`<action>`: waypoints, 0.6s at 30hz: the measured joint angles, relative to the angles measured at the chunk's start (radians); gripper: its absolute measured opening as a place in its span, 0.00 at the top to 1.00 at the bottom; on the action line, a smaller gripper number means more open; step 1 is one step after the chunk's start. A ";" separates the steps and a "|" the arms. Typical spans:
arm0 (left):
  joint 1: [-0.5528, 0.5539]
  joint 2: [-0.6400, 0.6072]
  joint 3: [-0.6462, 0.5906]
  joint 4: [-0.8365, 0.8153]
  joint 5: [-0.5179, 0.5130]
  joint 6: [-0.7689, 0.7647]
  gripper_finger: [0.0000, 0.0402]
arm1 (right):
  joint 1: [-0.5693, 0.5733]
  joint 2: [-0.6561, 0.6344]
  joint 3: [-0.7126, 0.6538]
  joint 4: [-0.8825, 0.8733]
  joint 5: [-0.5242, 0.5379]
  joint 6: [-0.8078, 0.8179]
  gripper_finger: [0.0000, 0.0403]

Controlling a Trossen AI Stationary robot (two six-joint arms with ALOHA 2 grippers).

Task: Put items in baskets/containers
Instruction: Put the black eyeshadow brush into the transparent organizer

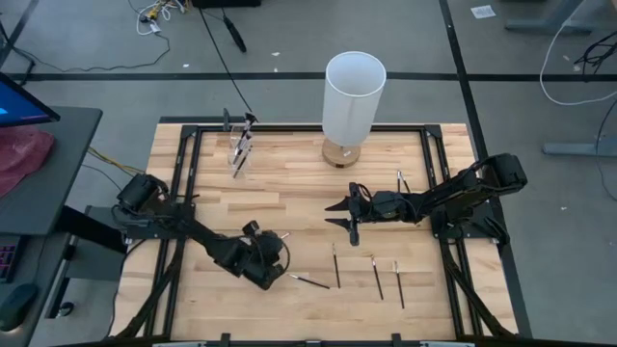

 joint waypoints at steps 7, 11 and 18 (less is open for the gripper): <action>-0.051 -0.007 -0.172 0.222 -0.128 -0.083 0.51 | -0.001 0.000 0.000 0.023 0.000 0.005 0.63; -0.051 -0.007 -0.314 0.588 -0.098 0.018 0.52 | -0.004 0.000 0.000 0.031 0.000 0.008 0.63; -0.020 -0.005 -0.410 0.719 -0.026 0.174 0.61 | -0.006 0.000 0.000 0.054 0.023 0.032 0.63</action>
